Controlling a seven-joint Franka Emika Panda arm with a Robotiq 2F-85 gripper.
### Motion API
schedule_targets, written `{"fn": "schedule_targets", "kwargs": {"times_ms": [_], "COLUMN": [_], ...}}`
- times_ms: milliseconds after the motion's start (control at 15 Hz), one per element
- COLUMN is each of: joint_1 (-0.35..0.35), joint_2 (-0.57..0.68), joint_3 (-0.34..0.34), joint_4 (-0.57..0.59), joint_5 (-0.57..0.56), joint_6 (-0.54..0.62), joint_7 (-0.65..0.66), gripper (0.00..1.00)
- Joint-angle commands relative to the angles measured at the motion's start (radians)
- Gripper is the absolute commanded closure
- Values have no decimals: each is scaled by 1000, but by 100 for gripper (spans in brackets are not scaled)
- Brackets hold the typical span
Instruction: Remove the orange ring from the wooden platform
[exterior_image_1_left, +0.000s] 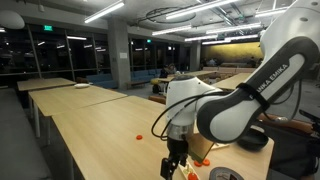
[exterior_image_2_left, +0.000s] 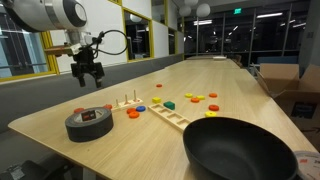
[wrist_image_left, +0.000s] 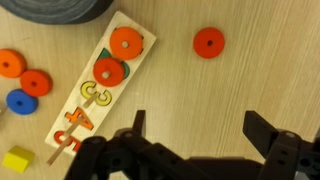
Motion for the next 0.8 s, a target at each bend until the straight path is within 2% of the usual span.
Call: {"fn": "schedule_targets", "kwargs": {"times_ms": [0,400,733], "joint_1": [-56,-148,-171], "joint_2": [-162,-327,-417], "joint_3": [-34,-149,-250], "joint_4": [17,86,109], "joint_5": [4,16,49], "joint_6": [-126,-333,-496], "joint_7": [-126,-426,-697], "gripper": [0,0,0]}}
